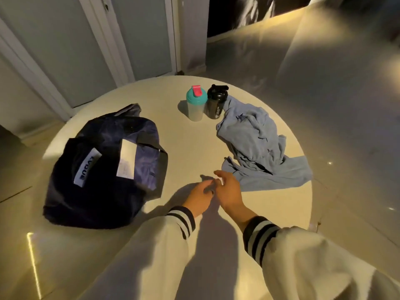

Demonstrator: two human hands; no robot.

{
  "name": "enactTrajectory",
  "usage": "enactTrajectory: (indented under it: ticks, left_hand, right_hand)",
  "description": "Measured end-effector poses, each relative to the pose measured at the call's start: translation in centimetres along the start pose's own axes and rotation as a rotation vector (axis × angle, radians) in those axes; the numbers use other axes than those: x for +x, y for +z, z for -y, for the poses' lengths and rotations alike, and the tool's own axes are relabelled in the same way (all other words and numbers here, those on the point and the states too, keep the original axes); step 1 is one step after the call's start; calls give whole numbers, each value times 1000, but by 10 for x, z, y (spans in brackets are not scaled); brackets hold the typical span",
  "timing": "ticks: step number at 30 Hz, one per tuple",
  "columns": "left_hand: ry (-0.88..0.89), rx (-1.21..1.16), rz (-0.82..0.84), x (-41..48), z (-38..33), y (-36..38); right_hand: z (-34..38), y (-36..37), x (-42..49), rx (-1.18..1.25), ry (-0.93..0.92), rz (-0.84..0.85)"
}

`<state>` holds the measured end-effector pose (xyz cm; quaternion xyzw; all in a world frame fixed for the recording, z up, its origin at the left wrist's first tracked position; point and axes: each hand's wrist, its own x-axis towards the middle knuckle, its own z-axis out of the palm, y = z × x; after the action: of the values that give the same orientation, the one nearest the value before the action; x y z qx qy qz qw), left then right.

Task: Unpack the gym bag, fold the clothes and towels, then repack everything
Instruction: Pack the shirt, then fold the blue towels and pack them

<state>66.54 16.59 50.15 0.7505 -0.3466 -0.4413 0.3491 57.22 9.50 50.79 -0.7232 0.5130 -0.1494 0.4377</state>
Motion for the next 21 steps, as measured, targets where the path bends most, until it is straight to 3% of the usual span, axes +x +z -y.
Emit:
enactTrajectory:
  ticks: [5, 9, 12, 15, 19, 21]
  left_hand:
    - [41, 112, 36, 27, 31, 57]
    - [131, 168, -132, 44, 79, 80]
    - [308, 273, -239, 44, 100, 94]
    - [379, 236, -337, 46, 108, 98]
    - [406, 71, -334, 26, 99, 100]
    - [434, 18, -353, 14, 97, 103]
  right_hand:
    - [-73, -17, 24, -262, -29, -141]
    - [-115, -5, 37, -428, 20, -175]
    - [-145, 16, 27, -476, -125, -308]
    - [-161, 28, 23, -368, -299, -411]
    - [-168, 28, 14, 75, -489, -461]
    - [-170, 31, -2, 147, -567, -426]
